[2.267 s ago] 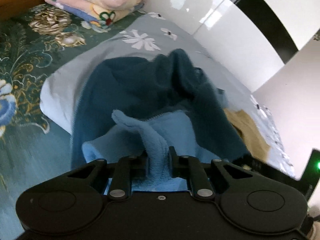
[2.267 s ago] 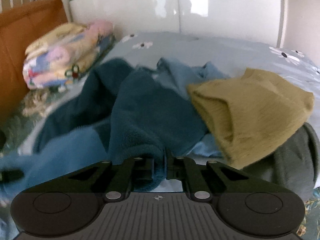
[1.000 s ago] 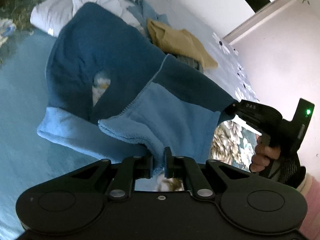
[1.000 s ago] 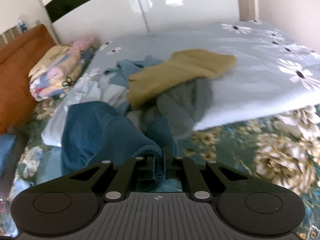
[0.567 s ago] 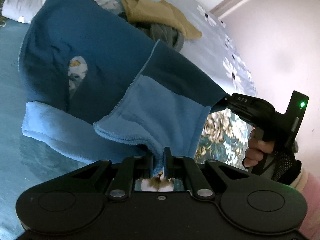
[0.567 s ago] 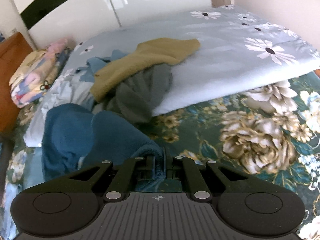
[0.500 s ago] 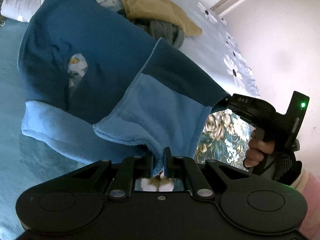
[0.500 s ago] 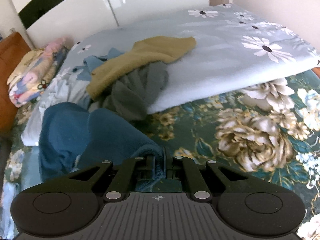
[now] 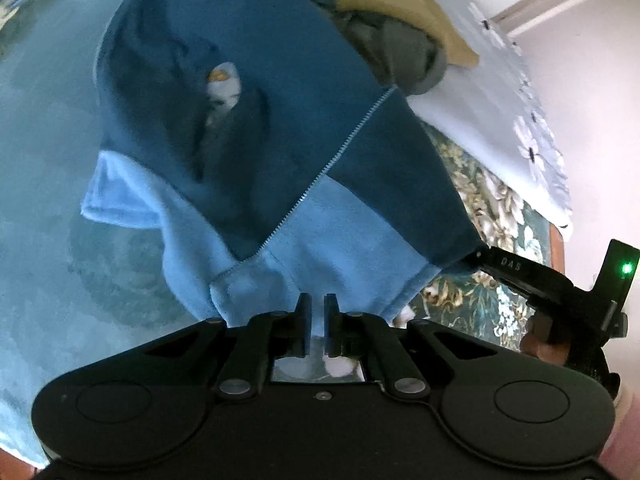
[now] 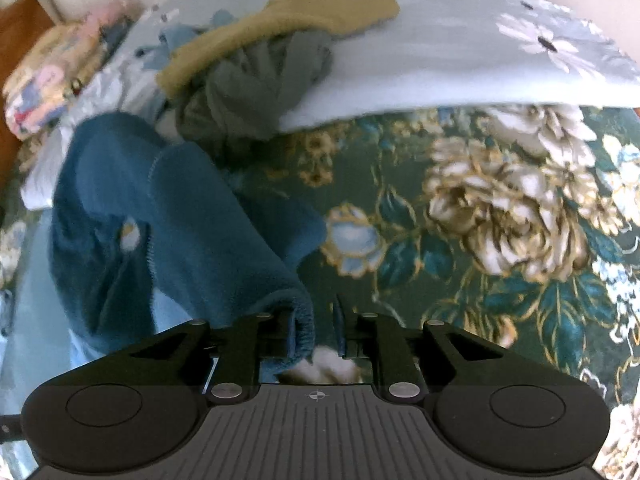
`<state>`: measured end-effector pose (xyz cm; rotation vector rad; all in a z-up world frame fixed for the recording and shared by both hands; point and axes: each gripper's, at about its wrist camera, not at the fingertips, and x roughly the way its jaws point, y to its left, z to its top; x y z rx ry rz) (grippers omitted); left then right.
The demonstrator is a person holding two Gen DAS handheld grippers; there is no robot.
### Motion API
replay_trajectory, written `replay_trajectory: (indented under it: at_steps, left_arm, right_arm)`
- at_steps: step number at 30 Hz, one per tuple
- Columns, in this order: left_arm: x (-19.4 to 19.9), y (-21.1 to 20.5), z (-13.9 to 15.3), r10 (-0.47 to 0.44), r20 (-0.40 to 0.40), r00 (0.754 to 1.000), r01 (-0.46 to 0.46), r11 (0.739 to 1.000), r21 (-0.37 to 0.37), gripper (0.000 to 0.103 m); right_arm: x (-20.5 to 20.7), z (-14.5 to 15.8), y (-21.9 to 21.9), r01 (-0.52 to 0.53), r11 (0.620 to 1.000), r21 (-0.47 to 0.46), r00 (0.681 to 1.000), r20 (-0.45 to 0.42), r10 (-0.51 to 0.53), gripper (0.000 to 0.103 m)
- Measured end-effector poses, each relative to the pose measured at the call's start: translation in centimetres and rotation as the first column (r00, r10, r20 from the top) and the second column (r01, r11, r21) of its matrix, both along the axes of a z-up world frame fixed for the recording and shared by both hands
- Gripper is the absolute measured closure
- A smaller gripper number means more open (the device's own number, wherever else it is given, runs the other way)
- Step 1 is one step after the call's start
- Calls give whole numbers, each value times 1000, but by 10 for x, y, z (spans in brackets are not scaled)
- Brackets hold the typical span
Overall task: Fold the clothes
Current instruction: 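Lift the blue fleece jacket off the pile with both grippers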
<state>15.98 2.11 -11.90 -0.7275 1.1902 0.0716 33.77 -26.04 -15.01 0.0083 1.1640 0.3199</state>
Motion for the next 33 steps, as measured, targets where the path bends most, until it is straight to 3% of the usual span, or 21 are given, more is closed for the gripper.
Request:
replay_trajectory:
  at_steps: [8,12,15,19,24,30,33]
  left_arm:
    - [-16,9,-30,90,-69,994,-90,996,-2,93]
    - [-25,5,-53,133,-114,985,-138,990,-35,81]
    - [-27,-6,-71,133,-129,983,-139,989,-41,80]
    - [-27,-17,-90,149,-139,979,-160,985,-69,62]
    - [-20,-21,-113,156,-169,973,-169,983,-66,55]
    - [-12,-24,-118,165,-138,977,-179,979,-98,59]
    - [-8,-26,-110,155,-110,982,-166,981,-103,77]
  right_arm:
    - [-1,-3,1,1,1000,-14,1000,0,-1,87]
    - [4,-3,7,-23,999,-25,1000,6,23,91]
    - [7,-4,10,-27,999,-38,1000,0,27,92]
    - [11,-7,11,-26,998,-54,1000,-6,26,92]
    - [14,-10,15,-39,996,-83,999,-9,38,92]
    - [16,-11,18,-41,994,-100,999,-6,40,92]
    - [16,-13,19,-38,994,-106,999,-9,37,92]
